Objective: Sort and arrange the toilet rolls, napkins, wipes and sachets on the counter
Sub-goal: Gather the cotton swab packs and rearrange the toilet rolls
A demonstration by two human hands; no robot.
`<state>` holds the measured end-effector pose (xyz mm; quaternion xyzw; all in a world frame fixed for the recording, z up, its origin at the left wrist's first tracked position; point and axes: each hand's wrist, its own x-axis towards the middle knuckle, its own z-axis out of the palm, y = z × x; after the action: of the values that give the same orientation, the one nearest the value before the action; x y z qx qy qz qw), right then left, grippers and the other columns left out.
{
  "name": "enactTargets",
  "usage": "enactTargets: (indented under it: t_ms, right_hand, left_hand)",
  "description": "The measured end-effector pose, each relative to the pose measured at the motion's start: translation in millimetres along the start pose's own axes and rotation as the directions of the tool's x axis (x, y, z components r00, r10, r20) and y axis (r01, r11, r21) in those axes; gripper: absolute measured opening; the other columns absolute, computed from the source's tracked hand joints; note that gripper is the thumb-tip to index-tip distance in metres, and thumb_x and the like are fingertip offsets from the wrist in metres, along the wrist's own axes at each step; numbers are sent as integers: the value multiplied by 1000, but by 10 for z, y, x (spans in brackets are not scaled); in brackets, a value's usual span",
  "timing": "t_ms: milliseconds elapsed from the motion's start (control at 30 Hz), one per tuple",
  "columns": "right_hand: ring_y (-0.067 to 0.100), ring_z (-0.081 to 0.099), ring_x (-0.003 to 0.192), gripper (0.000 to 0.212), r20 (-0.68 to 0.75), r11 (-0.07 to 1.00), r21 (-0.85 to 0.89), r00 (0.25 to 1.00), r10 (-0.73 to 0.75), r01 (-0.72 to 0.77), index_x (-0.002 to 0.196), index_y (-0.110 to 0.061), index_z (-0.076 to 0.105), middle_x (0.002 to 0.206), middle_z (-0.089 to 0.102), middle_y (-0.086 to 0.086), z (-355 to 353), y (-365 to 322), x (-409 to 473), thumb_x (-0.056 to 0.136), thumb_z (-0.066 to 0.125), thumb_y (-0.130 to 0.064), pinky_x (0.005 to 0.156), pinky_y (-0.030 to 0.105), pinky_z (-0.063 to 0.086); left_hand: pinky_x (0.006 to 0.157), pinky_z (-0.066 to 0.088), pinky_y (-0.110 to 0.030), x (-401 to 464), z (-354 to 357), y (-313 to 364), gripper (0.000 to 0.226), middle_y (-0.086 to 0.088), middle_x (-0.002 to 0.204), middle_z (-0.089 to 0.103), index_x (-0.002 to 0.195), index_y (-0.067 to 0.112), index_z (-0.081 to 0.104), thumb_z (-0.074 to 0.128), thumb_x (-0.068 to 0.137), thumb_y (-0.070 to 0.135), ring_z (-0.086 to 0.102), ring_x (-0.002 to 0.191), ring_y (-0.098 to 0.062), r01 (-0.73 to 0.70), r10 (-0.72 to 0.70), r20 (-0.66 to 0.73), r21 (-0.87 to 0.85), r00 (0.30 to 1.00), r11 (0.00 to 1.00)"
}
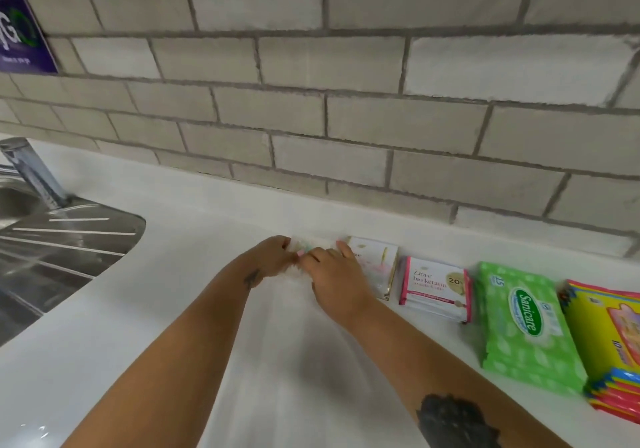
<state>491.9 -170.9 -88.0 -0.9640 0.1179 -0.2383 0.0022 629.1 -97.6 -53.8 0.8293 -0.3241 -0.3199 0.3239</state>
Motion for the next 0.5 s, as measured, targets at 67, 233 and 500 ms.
enactTargets:
  t_ms: [67, 233, 500]
  right_hand:
    - [29, 65, 71, 46, 41, 1000, 11, 999, 18, -18, 105, -8, 67, 85, 67, 7, 51, 10, 29, 61, 63, 6, 99, 53, 40]
    - [33, 63, 90, 50, 107, 1000, 16, 994, 18, -19, 125, -7, 57, 104, 64, 12, 114, 61, 72, 76, 57, 3, 113, 50, 20]
    - [26, 52, 116, 52, 257, 999, -18, 965, 46, -43, 142, -15, 36, 129, 52, 5, 90, 68, 124, 94, 50, -32, 117, 43, -5]
  left_hand:
    - [60, 37, -22, 48, 43, -37, 21, 0, 73, 52, 76, 14, 52, 57, 92, 27, 47, 67, -14, -9, 9, -41, 21, 999, 1000]
    - [57, 35, -22, 104, 114, -97, 21, 0, 73, 53, 72, 15, 51, 57, 91, 23, 46, 64, -13, -34, 34, -109, 0, 993, 999]
    - [60, 39, -23, 176, 144, -171, 31, -11, 91, 58, 98, -2, 58, 54, 94, 29, 52, 75, -20, -34, 31, -130, -21, 991, 999]
